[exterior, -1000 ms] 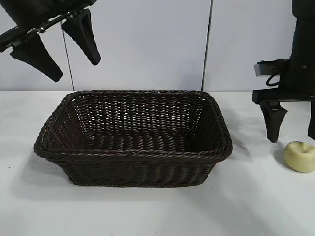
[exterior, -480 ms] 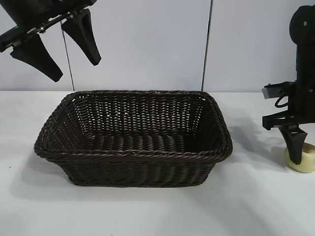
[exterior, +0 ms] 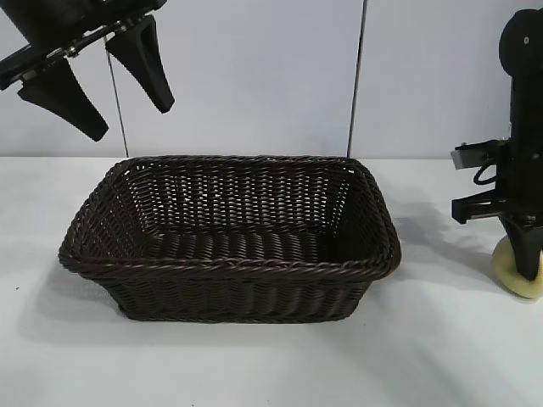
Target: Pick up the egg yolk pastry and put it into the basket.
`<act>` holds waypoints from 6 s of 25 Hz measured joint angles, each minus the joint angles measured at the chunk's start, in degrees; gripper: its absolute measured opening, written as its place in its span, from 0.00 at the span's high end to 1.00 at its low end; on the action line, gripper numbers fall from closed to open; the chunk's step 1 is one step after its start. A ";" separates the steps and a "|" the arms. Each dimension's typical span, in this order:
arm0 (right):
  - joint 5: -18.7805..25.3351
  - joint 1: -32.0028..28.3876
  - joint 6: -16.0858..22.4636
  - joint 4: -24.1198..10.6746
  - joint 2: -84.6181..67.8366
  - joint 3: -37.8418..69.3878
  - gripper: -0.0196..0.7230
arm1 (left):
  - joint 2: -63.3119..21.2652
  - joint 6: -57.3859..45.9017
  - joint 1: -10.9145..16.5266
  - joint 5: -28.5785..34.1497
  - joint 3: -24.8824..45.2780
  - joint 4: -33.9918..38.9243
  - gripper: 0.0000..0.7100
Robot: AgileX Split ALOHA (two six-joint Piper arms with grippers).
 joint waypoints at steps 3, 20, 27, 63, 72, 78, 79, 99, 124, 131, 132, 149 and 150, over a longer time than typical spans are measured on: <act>0.05 0.00 -0.13 0.06 -0.17 0.00 0.92 | 0.00 0.00 0.00 0.00 0.00 0.00 0.24; 0.54 0.00 -2.54 3.02 -17.08 0.00 0.93 | 0.00 0.00 0.00 0.00 0.00 0.00 0.24; 2.30 0.00 -7.40 12.15 -18.15 -4.58 0.93 | 0.00 0.00 0.00 0.00 0.00 0.00 0.24; 0.02 16.93 -15.85 31.58 -18.15 -6.84 0.93 | 0.00 0.07 0.00 0.00 0.00 -0.05 0.24; -0.91 22.41 -15.18 30.40 -14.65 -6.90 0.93 | 0.00 0.07 0.00 0.00 0.00 -0.05 0.24; -6.20 22.97 -13.74 30.10 -9.92 -6.90 0.93 | 0.00 0.07 0.00 0.00 0.00 0.00 0.24; -7.02 22.97 -13.59 29.91 -9.27 -6.90 0.93 | 0.00 0.07 0.00 0.00 0.00 0.00 0.24; -4.60 22.97 -14.11 28.97 -7.91 -6.90 0.28 | 0.00 0.07 0.00 0.00 0.00 0.00 0.24; 2.63 8.93 -14.77 30.04 -15.12 -6.90 0.28 | 0.00 0.07 0.00 0.06 0.00 0.00 0.24; 3.58 7.53 -14.83 30.04 -17.09 -6.90 0.28 | 0.00 0.07 0.00 0.06 0.00 0.00 0.24; 3.63 7.53 -14.83 30.04 -17.07 -6.90 0.28 | 0.00 0.07 0.00 0.06 0.00 0.00 0.24; 3.27 7.53 -14.95 30.23 -17.07 -6.90 0.28 | 0.00 0.07 0.00 0.06 0.00 0.00 0.24; 3.21 7.53 -14.95 30.23 -17.07 -6.90 0.28 | 0.00 0.07 0.00 0.06 0.00 0.00 0.24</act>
